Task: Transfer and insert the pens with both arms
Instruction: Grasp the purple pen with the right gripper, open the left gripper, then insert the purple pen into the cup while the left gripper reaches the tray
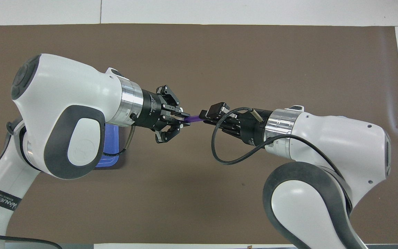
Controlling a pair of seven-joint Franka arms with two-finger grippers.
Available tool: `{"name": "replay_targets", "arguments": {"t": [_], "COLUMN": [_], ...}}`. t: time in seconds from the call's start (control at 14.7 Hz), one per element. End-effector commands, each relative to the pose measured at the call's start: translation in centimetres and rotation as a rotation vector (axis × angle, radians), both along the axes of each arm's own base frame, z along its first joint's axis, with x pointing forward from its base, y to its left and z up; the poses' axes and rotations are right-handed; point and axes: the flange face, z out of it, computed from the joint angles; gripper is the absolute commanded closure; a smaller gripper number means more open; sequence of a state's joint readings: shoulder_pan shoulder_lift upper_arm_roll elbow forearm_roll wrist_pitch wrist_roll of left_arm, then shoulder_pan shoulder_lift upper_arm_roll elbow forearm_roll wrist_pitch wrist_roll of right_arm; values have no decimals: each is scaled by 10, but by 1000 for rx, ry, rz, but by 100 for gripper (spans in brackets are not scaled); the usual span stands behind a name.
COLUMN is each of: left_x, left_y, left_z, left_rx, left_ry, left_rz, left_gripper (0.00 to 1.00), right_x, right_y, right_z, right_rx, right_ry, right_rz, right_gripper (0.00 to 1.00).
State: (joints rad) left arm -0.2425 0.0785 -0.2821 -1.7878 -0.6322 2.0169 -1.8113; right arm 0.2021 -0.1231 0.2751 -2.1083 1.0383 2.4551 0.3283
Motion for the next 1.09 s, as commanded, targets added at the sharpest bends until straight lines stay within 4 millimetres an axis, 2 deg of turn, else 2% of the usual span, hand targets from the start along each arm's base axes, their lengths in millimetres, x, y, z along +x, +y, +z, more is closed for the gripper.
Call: {"name": "replay_targets", "arguments": {"t": [0.0,0.07,0.14,0.34,0.41,0.55,0.68,0.82,1.02], "left_x": [-10,-10,-9,-8,-7,-4,-7,-7,3], "left_y": [-1,-2,-1,5,7,22,43,79,136], "left_z": [0,1,3,5,5,1,-9,-20,-37], "left_rx": [-19,-21,-24,-19,-15,-14,8,39,90], "left_ry": [2,-4,-12,-19,-31,-76,-153,-219,-292], "left_rz": [4,4,9,6,-17,-97,-293,-473,-649], "left_gripper": [100,54,1,0,0,0,0,0,0], "right_x": [-4,-3,-1,4,8,17,26,36,39], "right_y": [-3,-7,-12,-28,-41,-79,-122,-170,-243], "right_z": [1,0,-1,-2,-3,1,16,27,25], "right_rx": [12,14,15,-19,-79,-265,-393,-524,-700], "right_ry": [8,21,26,18,11,9,19,26,-45], "right_rz": [12,16,19,88,132,287,423,537,758], "right_gripper": [100,100,100,100,100,100,100,100,100]}}
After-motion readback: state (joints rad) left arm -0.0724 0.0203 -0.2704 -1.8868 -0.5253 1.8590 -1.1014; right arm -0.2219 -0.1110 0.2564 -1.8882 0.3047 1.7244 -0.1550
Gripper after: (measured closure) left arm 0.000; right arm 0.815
